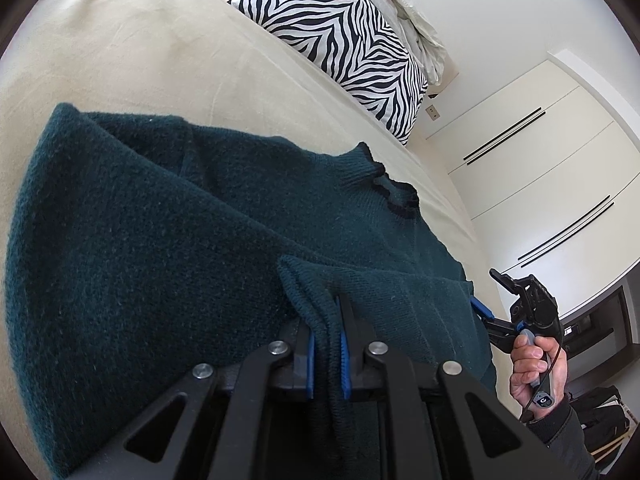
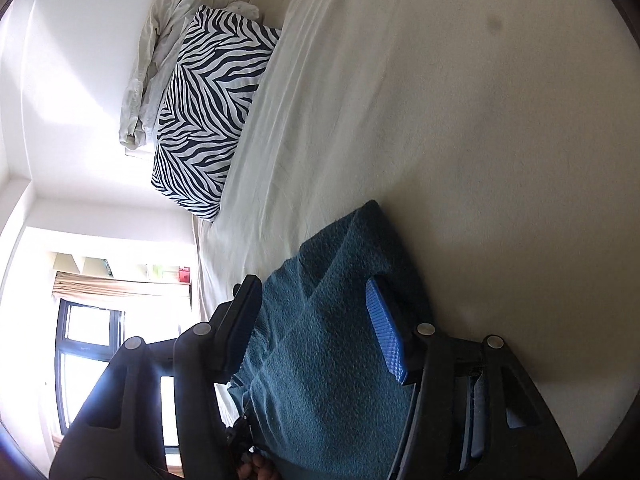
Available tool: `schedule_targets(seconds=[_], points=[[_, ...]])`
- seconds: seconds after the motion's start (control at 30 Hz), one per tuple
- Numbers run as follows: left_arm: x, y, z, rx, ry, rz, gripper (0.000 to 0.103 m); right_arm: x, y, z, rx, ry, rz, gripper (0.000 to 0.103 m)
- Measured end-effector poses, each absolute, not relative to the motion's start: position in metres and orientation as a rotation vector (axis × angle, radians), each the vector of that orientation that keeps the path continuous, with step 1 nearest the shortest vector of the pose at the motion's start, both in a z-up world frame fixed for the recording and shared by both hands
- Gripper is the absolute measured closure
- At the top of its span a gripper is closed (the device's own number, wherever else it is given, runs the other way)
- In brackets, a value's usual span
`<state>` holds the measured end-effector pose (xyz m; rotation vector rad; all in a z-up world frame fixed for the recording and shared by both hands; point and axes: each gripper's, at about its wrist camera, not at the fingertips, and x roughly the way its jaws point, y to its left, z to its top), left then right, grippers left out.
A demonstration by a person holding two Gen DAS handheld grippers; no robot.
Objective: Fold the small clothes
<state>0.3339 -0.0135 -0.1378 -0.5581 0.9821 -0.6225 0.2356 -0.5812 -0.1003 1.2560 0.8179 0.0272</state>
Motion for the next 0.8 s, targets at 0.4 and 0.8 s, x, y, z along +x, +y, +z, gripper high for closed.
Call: schedule_targets(seconds=[0.4,0.8], points=[[0.333,-0.011,-0.139,-0.565,0.975,-0.632,0.089,0.202,-0.561,-0.102,1.206,0.883,0.139,0.050],[0.303,0.010,-0.107,-0.559,1.003,-0.539,0.060,0.061,-0.555,-0.075,1.096,0.900,0.139,0.049]])
